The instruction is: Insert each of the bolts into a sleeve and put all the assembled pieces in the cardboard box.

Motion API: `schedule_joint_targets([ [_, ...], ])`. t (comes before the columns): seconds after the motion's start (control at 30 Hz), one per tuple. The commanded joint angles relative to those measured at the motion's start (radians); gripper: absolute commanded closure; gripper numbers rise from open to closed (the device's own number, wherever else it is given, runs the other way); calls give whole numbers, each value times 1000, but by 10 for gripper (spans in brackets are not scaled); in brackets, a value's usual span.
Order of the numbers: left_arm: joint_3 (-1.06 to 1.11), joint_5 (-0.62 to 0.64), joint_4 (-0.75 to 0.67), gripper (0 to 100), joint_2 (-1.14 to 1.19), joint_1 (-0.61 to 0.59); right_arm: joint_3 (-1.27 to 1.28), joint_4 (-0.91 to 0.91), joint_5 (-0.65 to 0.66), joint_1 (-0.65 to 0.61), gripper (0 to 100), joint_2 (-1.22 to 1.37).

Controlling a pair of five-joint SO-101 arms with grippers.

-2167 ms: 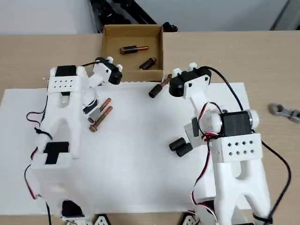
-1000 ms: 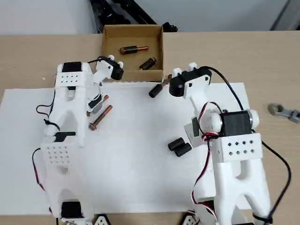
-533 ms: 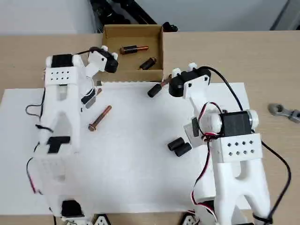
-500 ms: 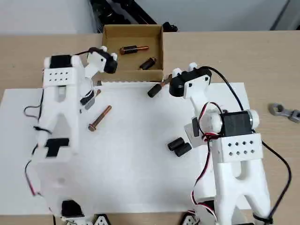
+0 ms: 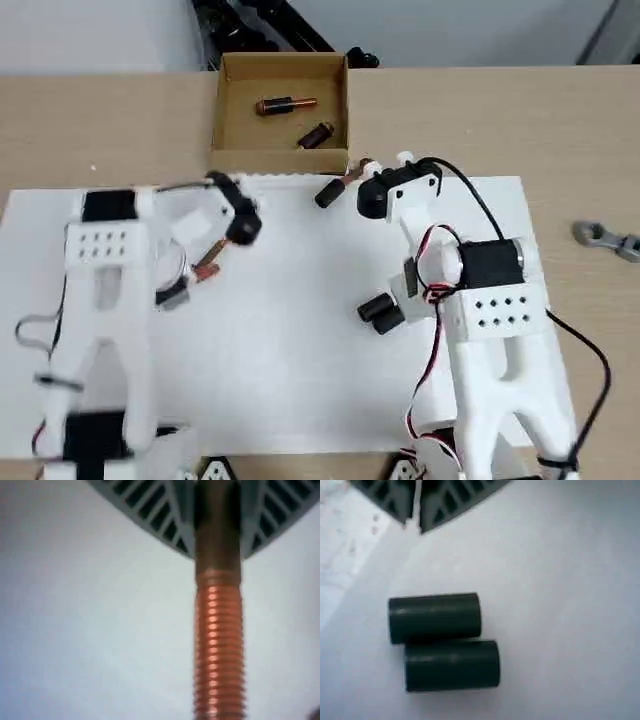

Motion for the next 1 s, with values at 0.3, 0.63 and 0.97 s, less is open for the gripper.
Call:
schedule_joint_targets([
  [0.3, 298, -454, 28, 994, -374, 2, -6, -8, 3, 10, 995, -36],
  [0.63, 636, -525, -361, 991, -373, 2, -101, -7, -41, 10, 995, -38],
  [0.97, 725, -434, -470, 945, -379, 2, -109, 8, -40, 12, 995, -38],
])
